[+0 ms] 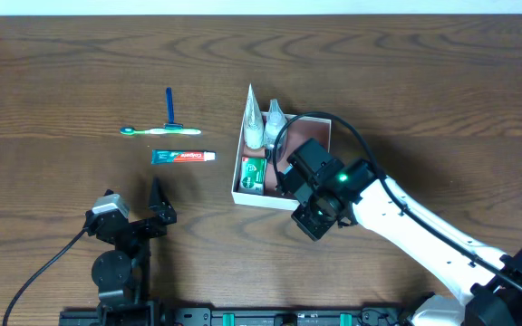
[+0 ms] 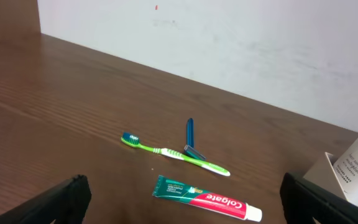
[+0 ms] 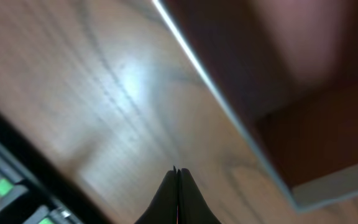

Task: Pack container
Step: 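Open the right gripper and withdraw it to the right side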

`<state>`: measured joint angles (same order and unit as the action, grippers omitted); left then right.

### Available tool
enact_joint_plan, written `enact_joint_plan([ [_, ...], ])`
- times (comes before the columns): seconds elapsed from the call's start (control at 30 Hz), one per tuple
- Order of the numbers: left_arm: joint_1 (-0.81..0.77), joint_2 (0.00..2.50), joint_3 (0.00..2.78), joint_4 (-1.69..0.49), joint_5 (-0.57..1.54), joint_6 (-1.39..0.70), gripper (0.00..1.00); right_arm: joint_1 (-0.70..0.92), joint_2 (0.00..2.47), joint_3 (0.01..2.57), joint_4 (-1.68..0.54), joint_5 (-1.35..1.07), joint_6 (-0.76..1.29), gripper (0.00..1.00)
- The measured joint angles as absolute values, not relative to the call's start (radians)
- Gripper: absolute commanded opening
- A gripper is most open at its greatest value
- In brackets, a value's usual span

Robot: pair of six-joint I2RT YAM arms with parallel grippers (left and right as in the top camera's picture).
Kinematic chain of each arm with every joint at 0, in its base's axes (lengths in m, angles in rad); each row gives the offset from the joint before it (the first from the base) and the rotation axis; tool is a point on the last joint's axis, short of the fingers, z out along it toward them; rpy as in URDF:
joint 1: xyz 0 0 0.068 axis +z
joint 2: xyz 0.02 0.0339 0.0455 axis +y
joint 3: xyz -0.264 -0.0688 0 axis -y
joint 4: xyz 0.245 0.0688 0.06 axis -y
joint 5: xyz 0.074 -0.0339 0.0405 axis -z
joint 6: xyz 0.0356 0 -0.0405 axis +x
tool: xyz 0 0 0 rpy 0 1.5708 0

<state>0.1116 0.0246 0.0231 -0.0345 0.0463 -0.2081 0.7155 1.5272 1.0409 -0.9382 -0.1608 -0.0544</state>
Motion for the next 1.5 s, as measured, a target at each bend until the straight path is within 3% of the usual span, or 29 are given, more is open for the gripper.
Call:
enact_joint_plan([
  [0.57, 0.112, 0.024, 0.023, -0.035, 0.046, -0.208, 0.98, 0.715, 1.529, 1.001, -0.769, 0.023, -0.055, 0.01],
  [0.9, 0.112, 0.024, 0.023, -0.035, 0.046, -0.208, 0.98, 0.716, 1.525, 1.026, -0.884, -0.021, -0.059, 0.02],
  [0.93, 0.112, 0.025, 0.023, -0.035, 0.046, -0.208, 0.98, 0.716, 1.519, 1.041, -0.915, -0.031, -0.059, 0.06],
  [1.07, 0.112, 0.024, 0.023, -0.035, 0.046, -0.208, 0.98, 0.733, 1.435, 1.174, -1.029, -0.041, -0.063, 0.38],
  [1.17, 0.112, 0.024, 0.023, -0.035, 0.046, -0.208, 0.98, 0.709, 1.340, 1.267, -1.058, -0.023, -0.052, 0.48],
  [1.27, 0.112, 0.025, 0.023, -0.035, 0.046, -0.208, 0.98, 0.602, 1.266, 1.311, -1.055, 0.008, -0.038, 0.66],
  [1.33, 0.112, 0.024, 0.023, -0.035, 0.046, -0.208, 0.98, 0.513, 1.252, 1.314, -1.050, 0.023, -0.020, 0.72],
  [1.43, 0.112, 0.025, 0.023, -0.035, 0.046, -0.208, 0.98, 0.349, 1.264, 1.314, -1.028, 0.039, 0.029, 0.94],
  [1.5, 0.112, 0.025, 0.023, -0.035, 0.046, -0.208, 0.98, 0.246, 1.277, 1.314, -1.003, 0.051, 0.062, 0.99],
])
